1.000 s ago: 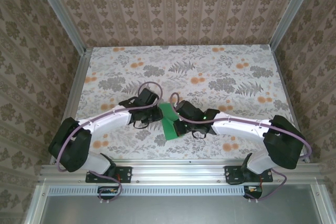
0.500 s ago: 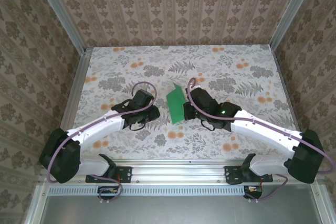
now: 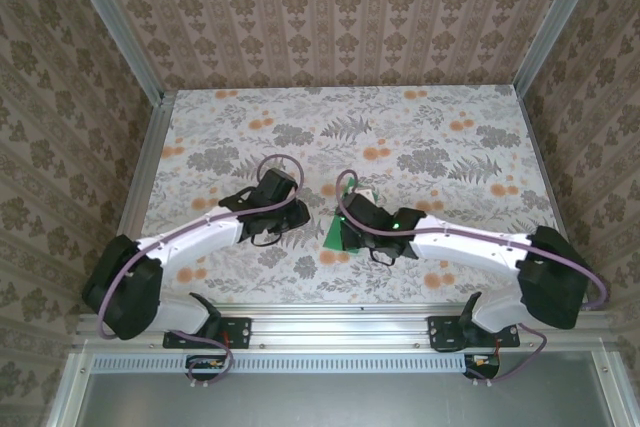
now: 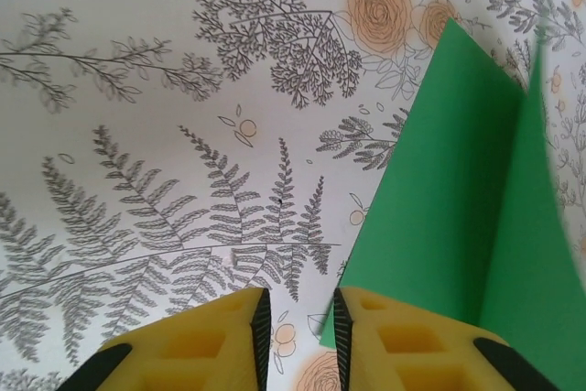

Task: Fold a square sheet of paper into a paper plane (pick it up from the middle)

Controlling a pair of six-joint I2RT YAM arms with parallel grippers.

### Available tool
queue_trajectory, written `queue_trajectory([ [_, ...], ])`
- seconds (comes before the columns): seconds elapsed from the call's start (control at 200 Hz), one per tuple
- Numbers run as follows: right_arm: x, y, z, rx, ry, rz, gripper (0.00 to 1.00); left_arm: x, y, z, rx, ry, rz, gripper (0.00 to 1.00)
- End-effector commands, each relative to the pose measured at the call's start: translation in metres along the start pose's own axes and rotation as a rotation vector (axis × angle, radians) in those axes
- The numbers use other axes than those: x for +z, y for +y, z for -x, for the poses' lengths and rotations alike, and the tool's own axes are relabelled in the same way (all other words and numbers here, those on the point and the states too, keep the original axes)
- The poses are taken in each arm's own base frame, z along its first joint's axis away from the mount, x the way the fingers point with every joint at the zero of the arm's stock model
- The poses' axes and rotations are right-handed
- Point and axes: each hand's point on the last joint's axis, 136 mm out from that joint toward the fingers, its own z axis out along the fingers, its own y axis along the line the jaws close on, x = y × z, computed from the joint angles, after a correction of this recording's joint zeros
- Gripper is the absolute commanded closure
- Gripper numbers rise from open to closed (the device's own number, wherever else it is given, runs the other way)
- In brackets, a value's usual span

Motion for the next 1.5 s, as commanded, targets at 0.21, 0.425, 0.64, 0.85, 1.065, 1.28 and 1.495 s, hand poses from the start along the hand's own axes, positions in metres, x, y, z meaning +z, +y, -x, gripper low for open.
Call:
queue_trajectory([
  [0.21, 0.015, 0.029, -0.001, 0.031, 0.034, 0.096, 1.00, 0.020, -0.027, -0.017, 0.023, 0.101, -0.087, 0.88],
  [0.425, 0.023, 0.025, -0.009, 0.039, 0.049, 0.098, 1.00, 0.040, -0.031, -0.038, 0.023, 0.164, -0.067, 1.00],
  [0.64, 0.030, 0.020, -0.018, 0.050, 0.074, 0.110, 1.00, 0.057, -0.033, -0.045, 0.009, 0.200, -0.062, 1.00],
  [0.85, 0.039, 0.025, -0.028, 0.074, 0.127, 0.197, 1.00, 0.069, -0.019, -0.054, 0.009, 0.226, -0.020, 1.00],
  [1.065, 0.042, 0.020, -0.036, 0.054, 0.196, 0.266, 0.99, 0.076, -0.006, -0.061, 0.021, 0.244, 0.025, 1.00],
  [1.28, 0.043, 0.011, -0.032, 0.053, 0.235, 0.324, 0.99, 0.079, 0.001, -0.064, 0.053, 0.259, 0.071, 1.00],
  [1.495, 0.043, -0.008, -0.026, 0.029, 0.252, 0.326, 0.98, 0.081, 0.008, -0.067, 0.067, 0.267, 0.111, 1.00],
])
